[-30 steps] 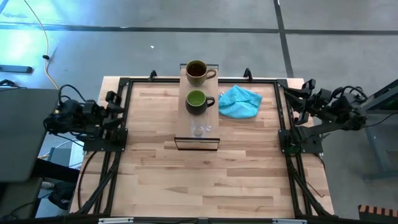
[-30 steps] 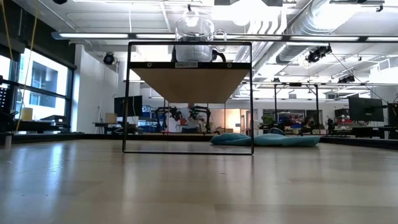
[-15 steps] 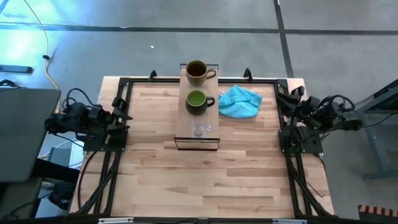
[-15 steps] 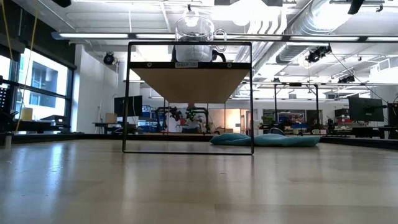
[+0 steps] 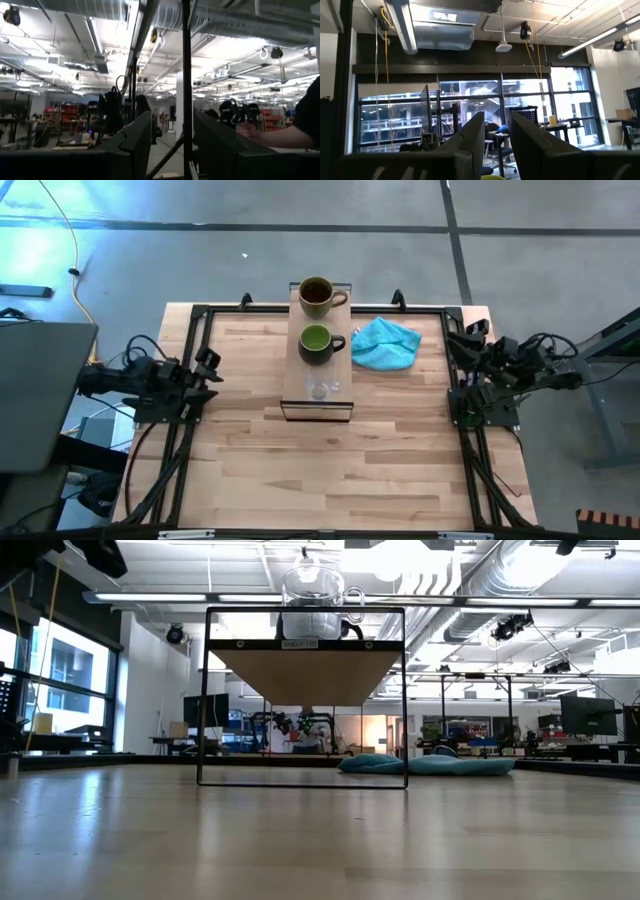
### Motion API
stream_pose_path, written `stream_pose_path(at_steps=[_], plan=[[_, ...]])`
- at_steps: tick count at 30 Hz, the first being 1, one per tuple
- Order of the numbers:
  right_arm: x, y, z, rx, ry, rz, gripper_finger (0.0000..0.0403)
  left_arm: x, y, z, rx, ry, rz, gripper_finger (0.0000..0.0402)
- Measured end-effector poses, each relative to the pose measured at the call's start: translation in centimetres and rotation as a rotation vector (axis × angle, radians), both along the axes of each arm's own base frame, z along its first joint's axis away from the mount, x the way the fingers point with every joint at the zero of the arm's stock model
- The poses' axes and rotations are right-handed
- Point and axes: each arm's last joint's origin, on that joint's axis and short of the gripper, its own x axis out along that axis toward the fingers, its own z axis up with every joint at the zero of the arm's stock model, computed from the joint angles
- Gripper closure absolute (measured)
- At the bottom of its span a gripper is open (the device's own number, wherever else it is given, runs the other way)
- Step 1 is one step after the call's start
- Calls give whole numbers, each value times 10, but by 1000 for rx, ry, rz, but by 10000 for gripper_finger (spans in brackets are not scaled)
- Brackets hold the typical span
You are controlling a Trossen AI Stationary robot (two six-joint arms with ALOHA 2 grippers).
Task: Stack small to large cups/mugs on shelf
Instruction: Return to Home Position
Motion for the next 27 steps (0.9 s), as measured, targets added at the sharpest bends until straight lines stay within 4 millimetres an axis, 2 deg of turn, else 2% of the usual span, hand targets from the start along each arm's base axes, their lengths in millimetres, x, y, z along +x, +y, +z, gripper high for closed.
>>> stream_pose_path(at_steps=[12,27], plan=[[0,0,1,-16,-2,-9,322,0,0,-10,55,-110,39,263],[16,6,0,-53,29,60,322,2,0,-13,112,-130,90,263]])
